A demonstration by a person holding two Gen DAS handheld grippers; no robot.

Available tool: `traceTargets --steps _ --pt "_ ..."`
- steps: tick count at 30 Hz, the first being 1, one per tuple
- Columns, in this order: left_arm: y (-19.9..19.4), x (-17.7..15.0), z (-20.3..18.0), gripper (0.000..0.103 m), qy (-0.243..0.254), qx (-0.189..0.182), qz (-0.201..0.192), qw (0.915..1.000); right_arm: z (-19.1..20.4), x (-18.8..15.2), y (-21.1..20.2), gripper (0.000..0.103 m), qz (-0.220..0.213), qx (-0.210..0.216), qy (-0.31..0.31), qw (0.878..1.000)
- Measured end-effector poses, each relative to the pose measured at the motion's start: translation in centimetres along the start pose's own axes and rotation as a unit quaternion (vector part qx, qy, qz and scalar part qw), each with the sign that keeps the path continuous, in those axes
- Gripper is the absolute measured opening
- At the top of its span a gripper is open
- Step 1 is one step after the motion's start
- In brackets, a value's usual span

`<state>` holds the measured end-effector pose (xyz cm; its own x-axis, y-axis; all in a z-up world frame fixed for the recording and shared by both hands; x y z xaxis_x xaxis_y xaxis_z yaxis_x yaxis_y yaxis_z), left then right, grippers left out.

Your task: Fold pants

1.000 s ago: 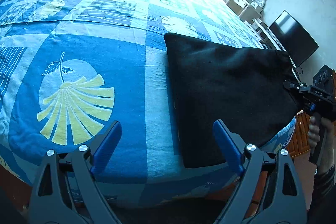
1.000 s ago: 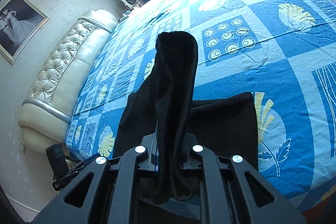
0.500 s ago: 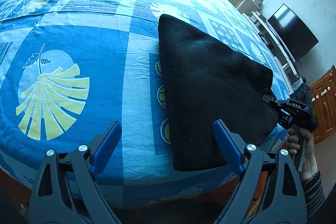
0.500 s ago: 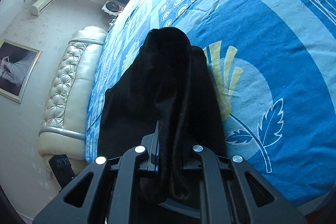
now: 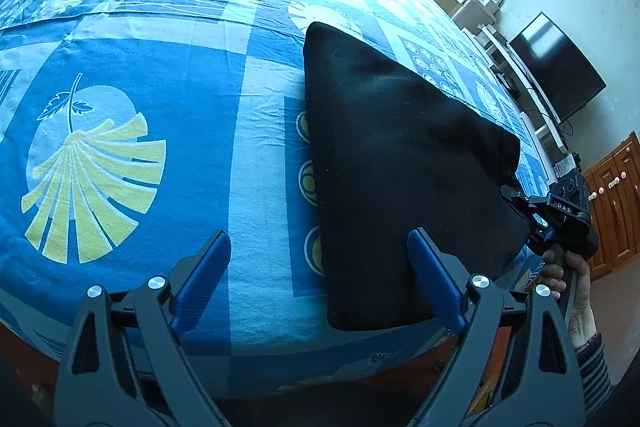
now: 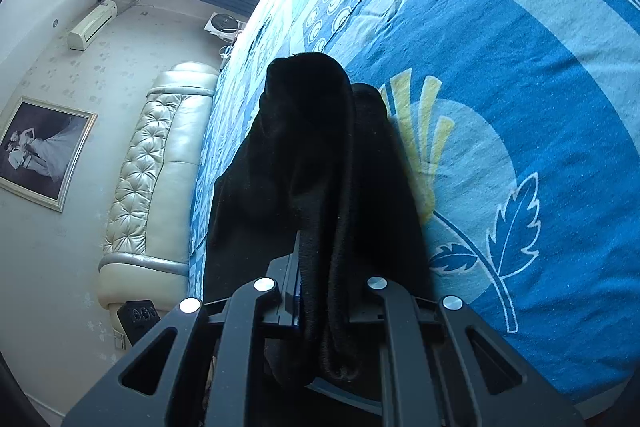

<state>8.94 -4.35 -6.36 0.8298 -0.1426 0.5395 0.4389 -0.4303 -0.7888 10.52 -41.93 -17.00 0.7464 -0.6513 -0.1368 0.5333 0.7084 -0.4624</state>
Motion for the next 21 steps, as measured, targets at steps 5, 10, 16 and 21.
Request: traceTargets --steps 5,10,16,21 --pt "0.0 0.0 0.1 0.09 0.002 -0.001 0.0 1.0 -0.4 0.0 -0.4 0.013 0.001 0.006 0.005 1.0" --pt "-0.1 0.0 0.3 0.09 0.001 -0.004 0.001 1.0 -0.8 0.0 -1.0 0.014 -0.001 0.007 0.008 1.0" --pt "-0.3 -0.4 0.8 0.09 0.0 -0.005 0.002 1.0 -2.1 0.2 -3.1 0.014 -0.013 0.006 0.017 1.0" --pt "-0.5 -0.7 2.1 0.09 -0.024 -0.051 0.009 0.9983 -2.8 -0.2 -6.1 0.048 -0.034 -0.018 0.039 0.999"
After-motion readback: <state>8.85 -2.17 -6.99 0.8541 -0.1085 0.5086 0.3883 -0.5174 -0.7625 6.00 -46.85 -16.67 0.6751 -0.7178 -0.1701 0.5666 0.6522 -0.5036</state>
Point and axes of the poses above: each gripper's, at about its wrist camera, not at the fingertips, and y roughly the way its jaws point, z to its left, x to its top, the point moved 1 cm from there along y, roughly the way its jaws point, and after that the axes turned 13 degrees about y, right-handed, at the moved point
